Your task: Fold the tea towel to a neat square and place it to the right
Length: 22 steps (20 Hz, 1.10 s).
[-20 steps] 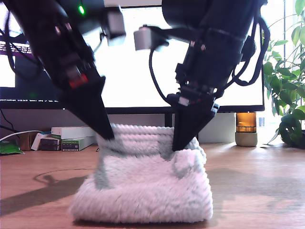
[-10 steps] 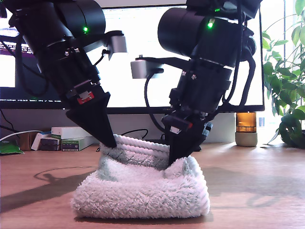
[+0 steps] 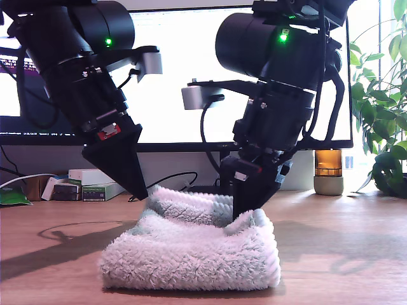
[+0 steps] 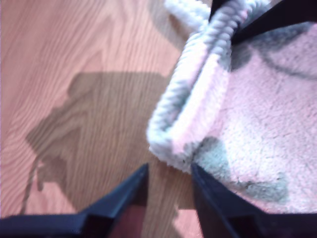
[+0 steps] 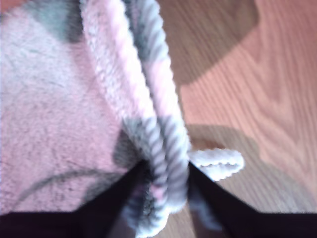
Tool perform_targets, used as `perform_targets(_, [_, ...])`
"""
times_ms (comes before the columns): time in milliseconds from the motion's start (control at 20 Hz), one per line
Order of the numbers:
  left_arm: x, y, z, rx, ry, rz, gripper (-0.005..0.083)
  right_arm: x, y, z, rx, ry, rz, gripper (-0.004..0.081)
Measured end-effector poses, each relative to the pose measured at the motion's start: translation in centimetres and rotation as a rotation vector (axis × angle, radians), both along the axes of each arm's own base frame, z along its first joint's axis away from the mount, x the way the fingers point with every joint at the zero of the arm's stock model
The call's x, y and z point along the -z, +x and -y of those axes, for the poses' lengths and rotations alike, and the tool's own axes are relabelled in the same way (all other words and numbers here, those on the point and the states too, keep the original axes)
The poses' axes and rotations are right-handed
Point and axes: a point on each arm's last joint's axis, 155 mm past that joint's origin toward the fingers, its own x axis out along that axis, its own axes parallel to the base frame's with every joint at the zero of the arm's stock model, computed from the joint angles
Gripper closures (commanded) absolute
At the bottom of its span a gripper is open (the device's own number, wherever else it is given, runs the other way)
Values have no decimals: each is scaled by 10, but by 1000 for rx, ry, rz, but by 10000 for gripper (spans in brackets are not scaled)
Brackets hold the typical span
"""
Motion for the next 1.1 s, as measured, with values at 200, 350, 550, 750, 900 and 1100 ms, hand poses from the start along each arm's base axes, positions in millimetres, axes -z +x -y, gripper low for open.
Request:
perform_targets(200, [-1,2,2,-22,-13,-1,512,-3,4,-4,17,15,20,322])
perform_targets(350, [-2,7,-1,-37,-5,14,515,-14,9,-7,22,11,35,323])
perform_targets(550, [1,8,-11,-99,0,-23,635,-45,19,-16,21,24,48,332])
perform_targets(750, [5,-1,-20,-114,28,-65,795,-52,7,-6,21,-34,-15,520])
perform_targets(900, [-15,0,-19,-153,-17,-37,795,-56,1,-1,45,-50,-51,770])
perform_targets(1100, [-84,-5,-12,-189,-200,64,795,-57,4,-3,92,-23,-53,770])
